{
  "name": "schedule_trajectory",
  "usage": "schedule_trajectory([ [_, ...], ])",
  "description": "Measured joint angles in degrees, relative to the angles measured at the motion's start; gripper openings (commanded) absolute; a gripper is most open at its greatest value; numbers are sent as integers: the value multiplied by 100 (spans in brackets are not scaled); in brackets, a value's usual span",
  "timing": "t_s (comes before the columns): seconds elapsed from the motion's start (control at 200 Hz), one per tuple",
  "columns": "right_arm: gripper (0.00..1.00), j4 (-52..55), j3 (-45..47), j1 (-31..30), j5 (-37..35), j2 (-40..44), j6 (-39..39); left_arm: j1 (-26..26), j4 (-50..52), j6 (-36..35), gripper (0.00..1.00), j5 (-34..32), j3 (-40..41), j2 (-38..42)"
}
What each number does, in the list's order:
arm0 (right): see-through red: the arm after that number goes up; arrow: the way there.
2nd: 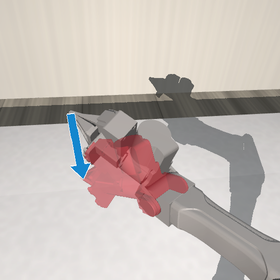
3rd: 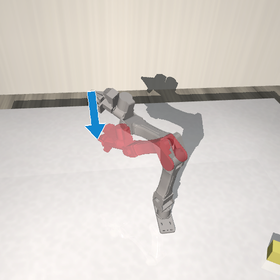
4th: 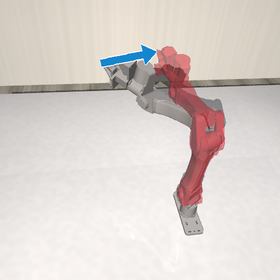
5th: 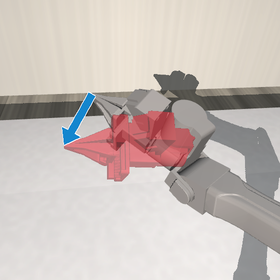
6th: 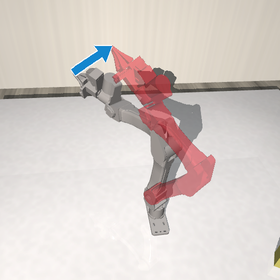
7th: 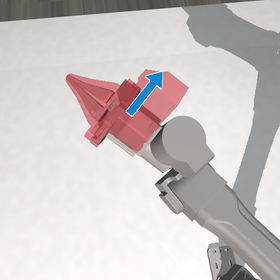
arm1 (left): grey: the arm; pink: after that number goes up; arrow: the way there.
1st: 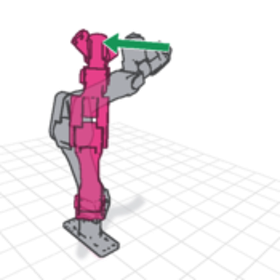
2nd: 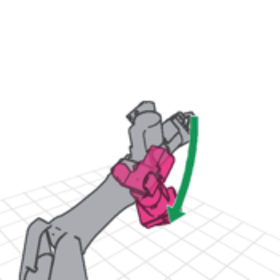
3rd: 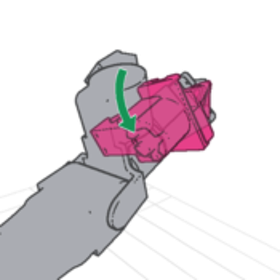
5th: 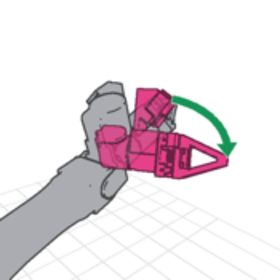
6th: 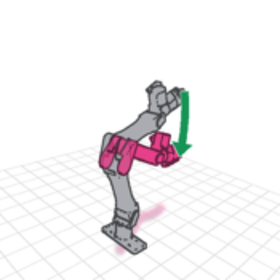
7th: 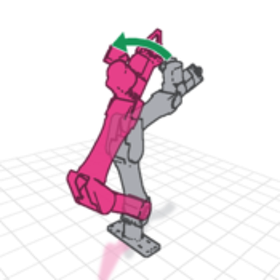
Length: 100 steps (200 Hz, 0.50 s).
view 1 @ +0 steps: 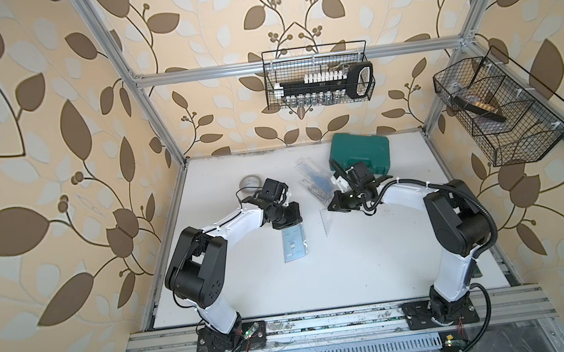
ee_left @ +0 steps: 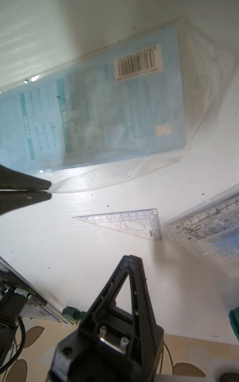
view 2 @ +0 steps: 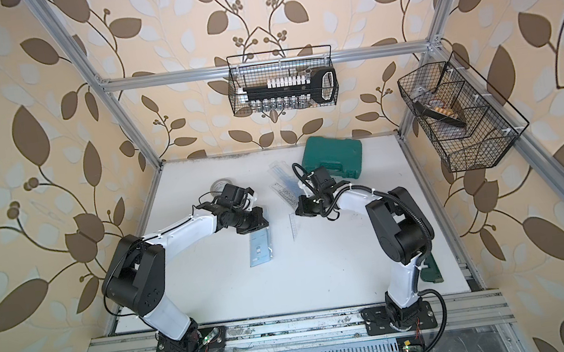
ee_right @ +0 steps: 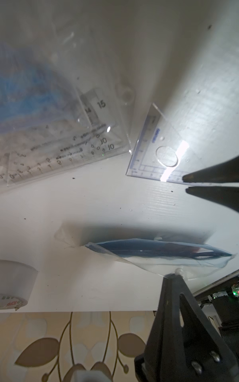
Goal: Open the ruler set and take out the ruler
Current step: Adjust the ruler at the center of the board.
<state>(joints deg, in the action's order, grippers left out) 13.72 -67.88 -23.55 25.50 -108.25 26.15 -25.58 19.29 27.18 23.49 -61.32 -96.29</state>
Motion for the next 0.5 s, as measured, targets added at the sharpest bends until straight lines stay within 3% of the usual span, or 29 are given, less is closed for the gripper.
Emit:
schedule_trajectory([
  [0.215, 7, 44, -774, -407, -553, -702, -2, 0, 4, -2, 0, -15, 87, 42],
  [0.5, 7, 391, -1196, -402, -1266, -1071, -66, 0, -4, -2, 0, -22, 186, 210],
])
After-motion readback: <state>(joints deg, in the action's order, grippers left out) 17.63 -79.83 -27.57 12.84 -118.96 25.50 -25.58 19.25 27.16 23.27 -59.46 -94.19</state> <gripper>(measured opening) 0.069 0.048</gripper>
